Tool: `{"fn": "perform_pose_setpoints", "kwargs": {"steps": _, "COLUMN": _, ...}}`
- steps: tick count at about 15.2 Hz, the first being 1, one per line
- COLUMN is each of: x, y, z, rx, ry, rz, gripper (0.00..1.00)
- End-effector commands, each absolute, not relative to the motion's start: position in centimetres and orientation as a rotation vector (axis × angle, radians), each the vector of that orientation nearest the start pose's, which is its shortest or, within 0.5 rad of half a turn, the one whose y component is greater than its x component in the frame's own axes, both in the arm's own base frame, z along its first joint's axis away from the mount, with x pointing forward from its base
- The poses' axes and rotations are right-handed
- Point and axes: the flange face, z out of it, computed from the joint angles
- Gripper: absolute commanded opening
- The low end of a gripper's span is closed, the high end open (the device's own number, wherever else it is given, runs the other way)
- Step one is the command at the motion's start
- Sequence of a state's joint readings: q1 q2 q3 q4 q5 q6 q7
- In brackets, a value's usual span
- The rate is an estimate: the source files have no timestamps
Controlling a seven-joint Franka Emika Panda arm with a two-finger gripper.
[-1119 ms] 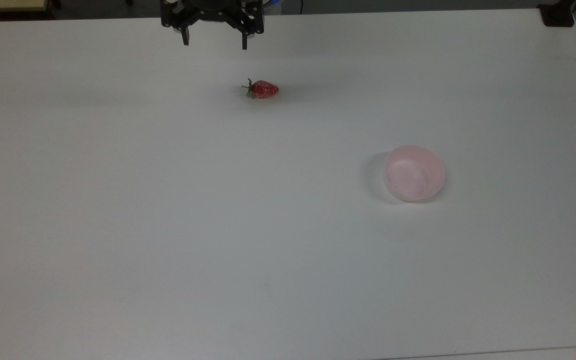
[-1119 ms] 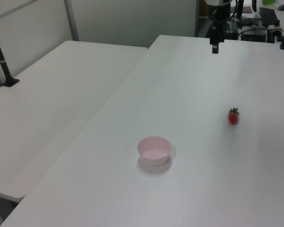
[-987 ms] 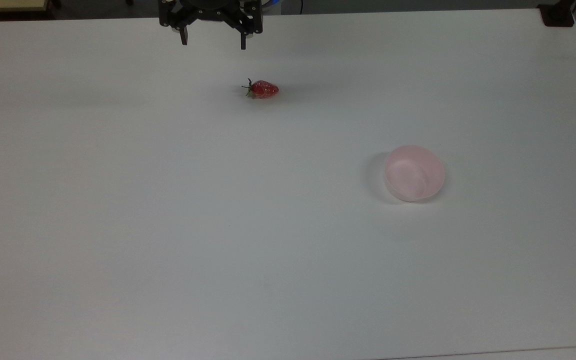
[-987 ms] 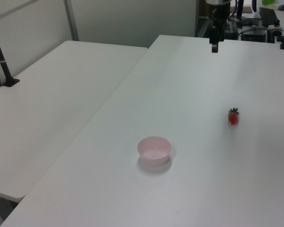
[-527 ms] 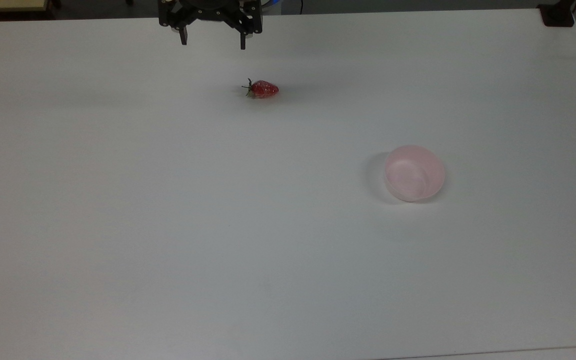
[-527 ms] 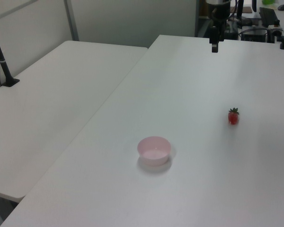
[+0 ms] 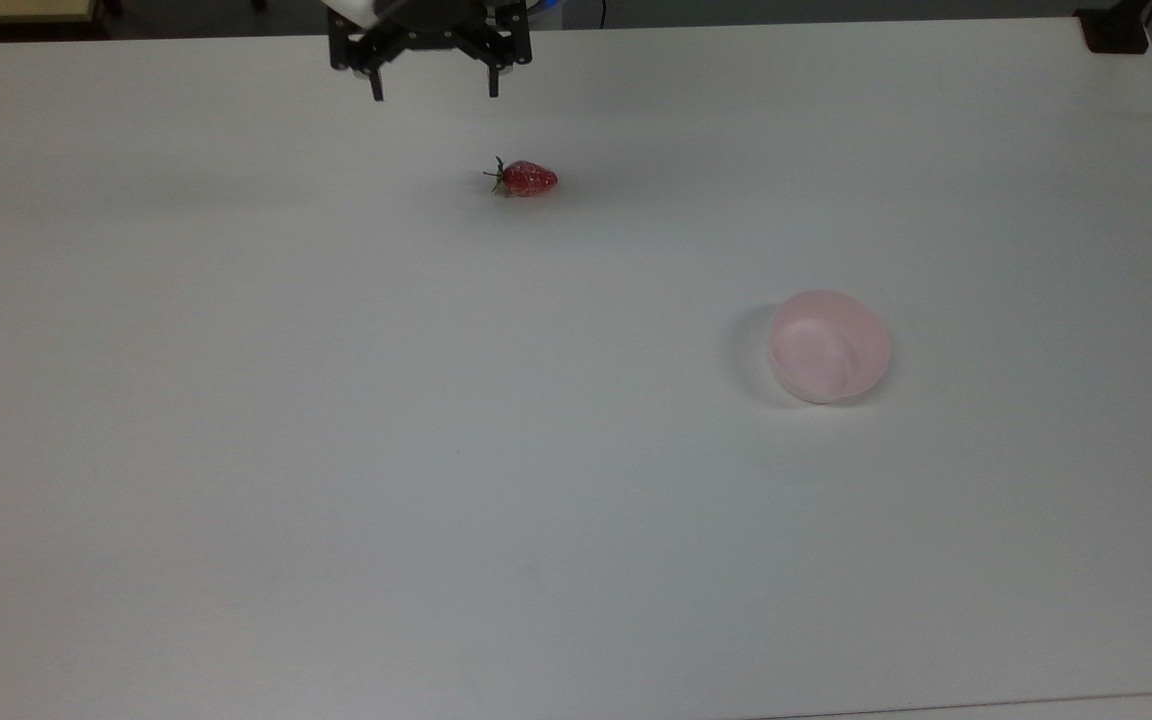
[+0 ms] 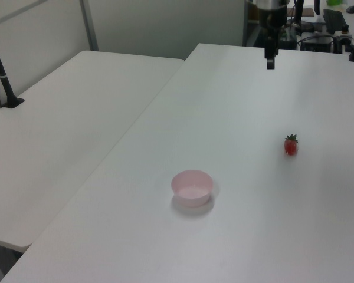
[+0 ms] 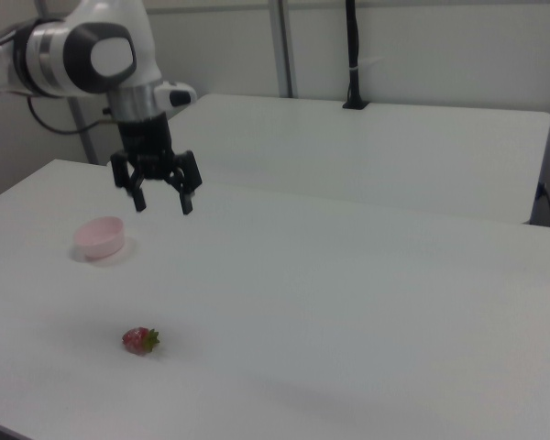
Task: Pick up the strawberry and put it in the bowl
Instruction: 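Lower the open gripper down over the red strawberry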
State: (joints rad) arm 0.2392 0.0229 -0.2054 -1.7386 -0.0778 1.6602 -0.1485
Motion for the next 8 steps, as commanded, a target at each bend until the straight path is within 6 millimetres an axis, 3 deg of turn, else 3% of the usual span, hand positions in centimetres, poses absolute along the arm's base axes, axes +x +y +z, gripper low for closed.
{"fn": "perform_pose_setpoints", "kwargs": {"steps": 1, "x": 53.9, "y": 2.3, "z": 50.2, "rx": -3.108, "ry": -0.772, "rz": 0.334, "gripper": 1.0}}
{"fn": "perform_pose_setpoints", "kwargs": {"steps": 4, "x": 53.5, "y": 2.6, "z": 47.7, "rx": -2.991, "ry": -1.119, "rz": 0.396, "gripper": 1.0}}
{"fn": "perform_pose_setpoints", "kwargs": {"steps": 8, "x": 53.0, "y": 3.4, "z": 42.2, "rx": -2.772, "ry": -1.655, "rz": 0.401, "gripper": 1.0}}
